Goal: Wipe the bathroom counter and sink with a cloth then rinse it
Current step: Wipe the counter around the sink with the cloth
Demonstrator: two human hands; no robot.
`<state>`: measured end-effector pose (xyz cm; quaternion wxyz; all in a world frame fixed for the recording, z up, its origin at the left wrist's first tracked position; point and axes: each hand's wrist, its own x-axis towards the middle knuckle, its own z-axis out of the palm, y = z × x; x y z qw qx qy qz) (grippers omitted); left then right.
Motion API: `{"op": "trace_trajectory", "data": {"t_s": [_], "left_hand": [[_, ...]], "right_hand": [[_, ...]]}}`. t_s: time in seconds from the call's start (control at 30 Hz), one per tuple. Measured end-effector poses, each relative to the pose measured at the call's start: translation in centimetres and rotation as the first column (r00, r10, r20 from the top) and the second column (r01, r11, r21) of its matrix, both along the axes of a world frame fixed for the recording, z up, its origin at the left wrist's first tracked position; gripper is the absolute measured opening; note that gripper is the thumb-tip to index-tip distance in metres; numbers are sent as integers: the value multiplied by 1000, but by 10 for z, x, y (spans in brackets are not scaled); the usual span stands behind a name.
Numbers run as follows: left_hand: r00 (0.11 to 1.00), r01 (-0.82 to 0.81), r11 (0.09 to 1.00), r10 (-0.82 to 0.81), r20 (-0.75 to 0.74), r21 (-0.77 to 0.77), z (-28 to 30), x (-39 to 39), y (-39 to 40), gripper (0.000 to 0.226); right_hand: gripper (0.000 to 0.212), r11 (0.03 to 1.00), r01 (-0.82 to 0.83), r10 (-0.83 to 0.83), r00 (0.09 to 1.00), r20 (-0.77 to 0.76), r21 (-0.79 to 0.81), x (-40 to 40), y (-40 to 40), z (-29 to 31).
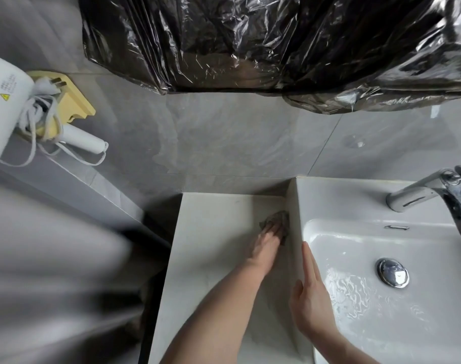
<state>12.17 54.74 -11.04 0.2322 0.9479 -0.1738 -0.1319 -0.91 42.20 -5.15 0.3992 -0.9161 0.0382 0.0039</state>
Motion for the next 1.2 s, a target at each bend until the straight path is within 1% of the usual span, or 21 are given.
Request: {"op": "trace_trajectory", "data": {"t_s": [0.07,0.13,0.17,0.23,0.33,0.43,0.53,0.63,0.73,0.8,0.83,0.87,0.9,0.93,0.97,1.0,1.03,1.07,1.1,1.17,1.2], "left_hand": [[1000,-13,1000,13,-12,0,-6,-4,12,62],[996,-53,998,56,69,-33,-13,-9,37,67],[990,-95,994,99,104,-48,-15,-11,53,63],[977,-186,982,184,107,16,-14,-15,96,54],[922,-374,924,362,137,75,-7,-25,168,67],[865,-499,857,486,121,129,0,-46,221,64],[829,-560,819,550,103,129,5,-70,230,61],[883,-459,887,450,134,47,-5,-86,201,59],[948,-314,949,314,52,-25,-18,-93,143,61],[990,-139,986,139,-6,-97,-11,-94,96,56],[999,-31,993,32,13,-110,-9,-92,71,51],[996,55,996,-51,68,-68,-10,-88,50,48],[986,129,991,-125,115,-32,-13,-85,30,53],[981,162,987,-164,106,22,-22,-82,15,61],[980,186,980,-190,53,73,-38,-80,3,67],[982,183,976,-187,25,117,-43,-80,-3,67],[985,166,980,-170,28,113,-52,-82,-5,66],[989,144,986,-147,25,87,-56,-86,0,65],[992,124,992,-125,33,33,-47,-90,10,64],[998,38,991,-31,53,-125,-27,-95,40,55],[997,-6,989,17,74,-146,-21,-98,58,52]], "right_hand": [[82,1000,2,-2,1000,-19,-3,0,0,0],[91,1000,11,-10,999,-53,11,0,0,2],[92,1000,9,-8,998,-61,17,0,-1,3],[89,1000,1,0,999,-47,13,0,0,6],[91,1000,13,-14,999,-43,-7,0,2,11],[92,1000,14,-15,999,-31,-15,0,4,16],[92,999,10,-11,999,-45,-33,0,4,17],[91,999,8,-9,999,-46,-31,-1,4,18],[90,999,-2,0,999,-49,-41,-1,3,19],[91,998,3,-6,999,-53,-55,0,2,19],[91,998,6,-9,999,-44,-57,-1,3,20],[90,998,13,-15,999,-31,-57,0,5,24],[87,998,24,-25,1000,-16,-51,0,7,30],[81,999,35,-35,999,7,-32,1,10,37],[72,999,46,-46,998,32,-6,1,14,44],[65,999,50,-50,997,56,8,2,16,48],[63,999,42,-42,996,73,1,2,16,49],[65,1000,24,-24,997,71,-5,3,15,45],[71,1000,11,-10,999,35,-17,3,11,39],[87,998,-7,4,999,-51,-59,1,4,26],[89,998,-10,6,998,-64,-66,0,3,22]]}}
